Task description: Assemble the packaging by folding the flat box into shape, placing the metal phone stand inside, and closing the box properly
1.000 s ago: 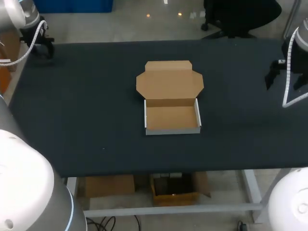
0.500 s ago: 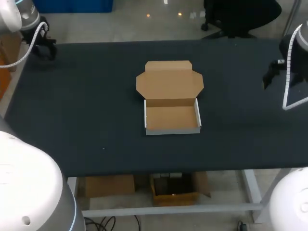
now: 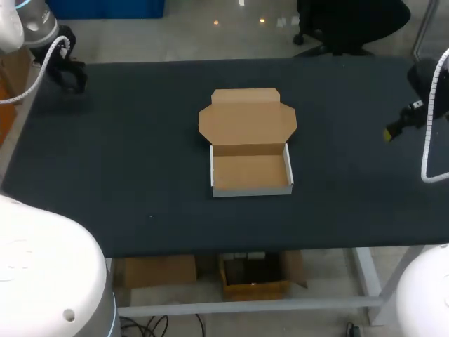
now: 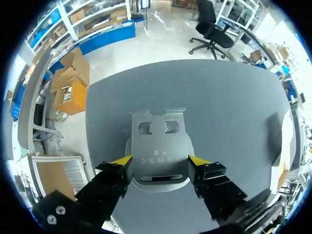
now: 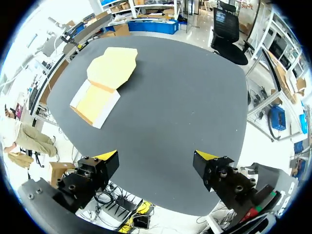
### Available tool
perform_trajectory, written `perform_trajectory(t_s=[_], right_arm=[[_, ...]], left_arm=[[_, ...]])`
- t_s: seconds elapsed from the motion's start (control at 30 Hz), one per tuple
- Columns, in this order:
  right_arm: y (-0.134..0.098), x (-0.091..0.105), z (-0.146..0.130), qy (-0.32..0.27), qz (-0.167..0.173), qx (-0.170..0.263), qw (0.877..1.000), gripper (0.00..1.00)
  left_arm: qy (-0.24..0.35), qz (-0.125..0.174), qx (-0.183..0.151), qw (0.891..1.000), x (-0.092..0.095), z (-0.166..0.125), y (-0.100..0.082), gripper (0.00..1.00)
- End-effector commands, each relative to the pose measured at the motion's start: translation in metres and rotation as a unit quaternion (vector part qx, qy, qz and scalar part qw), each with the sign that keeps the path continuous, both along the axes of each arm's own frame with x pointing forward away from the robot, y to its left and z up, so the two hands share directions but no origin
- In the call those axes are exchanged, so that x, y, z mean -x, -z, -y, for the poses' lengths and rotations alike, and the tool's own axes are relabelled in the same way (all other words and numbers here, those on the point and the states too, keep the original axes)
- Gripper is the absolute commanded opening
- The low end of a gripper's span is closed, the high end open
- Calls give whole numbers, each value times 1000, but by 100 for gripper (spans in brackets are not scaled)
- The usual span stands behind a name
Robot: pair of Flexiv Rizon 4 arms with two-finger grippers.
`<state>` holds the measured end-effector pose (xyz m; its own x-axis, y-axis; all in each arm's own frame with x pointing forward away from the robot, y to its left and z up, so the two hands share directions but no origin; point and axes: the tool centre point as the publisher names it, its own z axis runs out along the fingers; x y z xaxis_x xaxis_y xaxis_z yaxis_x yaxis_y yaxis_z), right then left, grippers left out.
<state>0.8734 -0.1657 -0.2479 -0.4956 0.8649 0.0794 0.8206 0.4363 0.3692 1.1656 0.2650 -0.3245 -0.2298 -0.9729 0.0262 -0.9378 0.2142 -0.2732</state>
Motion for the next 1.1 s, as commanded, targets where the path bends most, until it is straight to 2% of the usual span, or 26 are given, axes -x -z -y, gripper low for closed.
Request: perform_trajectory(t_s=[0.03, 0.33, 0.57, 0.73, 1.1], right_arm=[[4, 12, 0, -25, 41, -22, 999, 100], [1, 17, -3, -84, 75, -51, 992, 100], [-6, 18, -2, -112, 84, -75, 987, 100], [-6, 18, -2, -112, 84, -75, 987, 100], [-6, 18, -2, -112, 84, -75, 987, 100]], left_arm=[[8, 78, 11, 997, 24, 12, -7, 0], [48, 100, 17, 994, 39, 35, -18, 0], [72, 112, 15, 991, 49, 52, -31, 0], [90, 107, 16, 990, 56, 62, -38, 0], [90, 107, 16, 990, 56, 62, -38, 0]])
